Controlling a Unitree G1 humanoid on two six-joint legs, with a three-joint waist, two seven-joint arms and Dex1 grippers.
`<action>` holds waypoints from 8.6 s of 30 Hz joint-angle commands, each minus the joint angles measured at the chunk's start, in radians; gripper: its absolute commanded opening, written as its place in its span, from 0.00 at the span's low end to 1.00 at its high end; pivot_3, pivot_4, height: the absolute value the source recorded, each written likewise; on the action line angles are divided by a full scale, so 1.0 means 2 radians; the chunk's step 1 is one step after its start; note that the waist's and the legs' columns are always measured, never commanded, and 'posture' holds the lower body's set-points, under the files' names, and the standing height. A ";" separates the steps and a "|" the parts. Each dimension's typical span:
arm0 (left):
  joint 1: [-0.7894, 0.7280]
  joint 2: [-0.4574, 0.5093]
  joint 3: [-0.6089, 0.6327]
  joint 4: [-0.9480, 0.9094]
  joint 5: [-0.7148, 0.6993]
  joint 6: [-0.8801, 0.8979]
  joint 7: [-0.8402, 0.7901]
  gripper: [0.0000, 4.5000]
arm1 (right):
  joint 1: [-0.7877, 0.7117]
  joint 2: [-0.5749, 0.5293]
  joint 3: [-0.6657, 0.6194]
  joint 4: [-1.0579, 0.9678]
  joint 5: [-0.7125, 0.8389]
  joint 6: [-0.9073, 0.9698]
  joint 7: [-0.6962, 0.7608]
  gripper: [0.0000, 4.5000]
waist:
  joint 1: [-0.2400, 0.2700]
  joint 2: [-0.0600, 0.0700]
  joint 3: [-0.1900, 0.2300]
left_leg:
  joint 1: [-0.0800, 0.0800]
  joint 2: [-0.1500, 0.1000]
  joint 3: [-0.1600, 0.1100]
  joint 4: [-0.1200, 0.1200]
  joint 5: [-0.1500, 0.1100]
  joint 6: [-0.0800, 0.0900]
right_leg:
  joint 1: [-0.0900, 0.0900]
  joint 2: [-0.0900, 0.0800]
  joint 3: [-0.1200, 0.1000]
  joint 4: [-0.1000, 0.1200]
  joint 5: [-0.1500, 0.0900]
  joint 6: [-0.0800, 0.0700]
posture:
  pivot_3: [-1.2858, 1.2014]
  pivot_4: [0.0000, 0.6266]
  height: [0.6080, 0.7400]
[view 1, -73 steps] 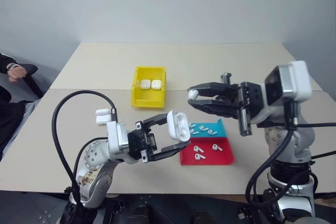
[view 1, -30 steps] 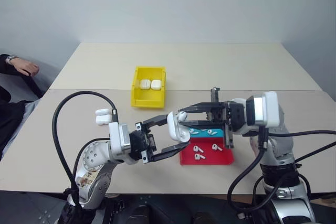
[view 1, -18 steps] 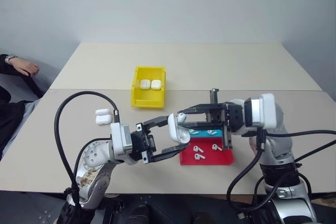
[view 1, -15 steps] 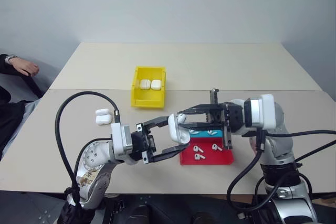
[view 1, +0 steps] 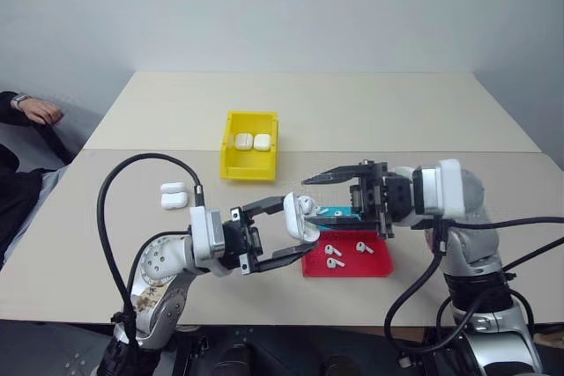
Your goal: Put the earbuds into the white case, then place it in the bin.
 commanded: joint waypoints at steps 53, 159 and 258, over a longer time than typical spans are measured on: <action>0.099 0.041 0.034 -0.014 0.068 -0.062 0.036 0.61 | -0.263 -0.024 0.258 0.359 -0.471 0.096 0.075 0.57 | -0.002 0.001 0.000 | -0.004 0.002 0.003 0.000 0.000 -0.001 | -0.007 0.001 0.003 0.002 0.000 -0.001 | 0.52 0.24 1.00; -0.059 -0.039 -0.026 -0.009 0.031 0.036 0.072 0.61 | 0.042 -0.054 -0.098 -0.149 0.167 0.357 -0.158 0.17 | 0.000 0.000 0.000 | -0.004 0.002 0.002 0.001 0.000 0.000 | -0.006 0.001 0.002 0.002 0.000 -0.001 | 0.52 0.24 1.00; -0.364 -0.123 0.043 0.436 0.338 0.140 0.494 0.77 | -0.002 -0.132 -0.079 -0.053 0.059 0.329 -0.163 0.00 | 0.005 0.000 0.000 | -0.008 0.001 0.001 0.001 0.001 -0.002 | -0.008 0.001 0.001 0.002 0.001 0.000 | 0.52 0.24 1.00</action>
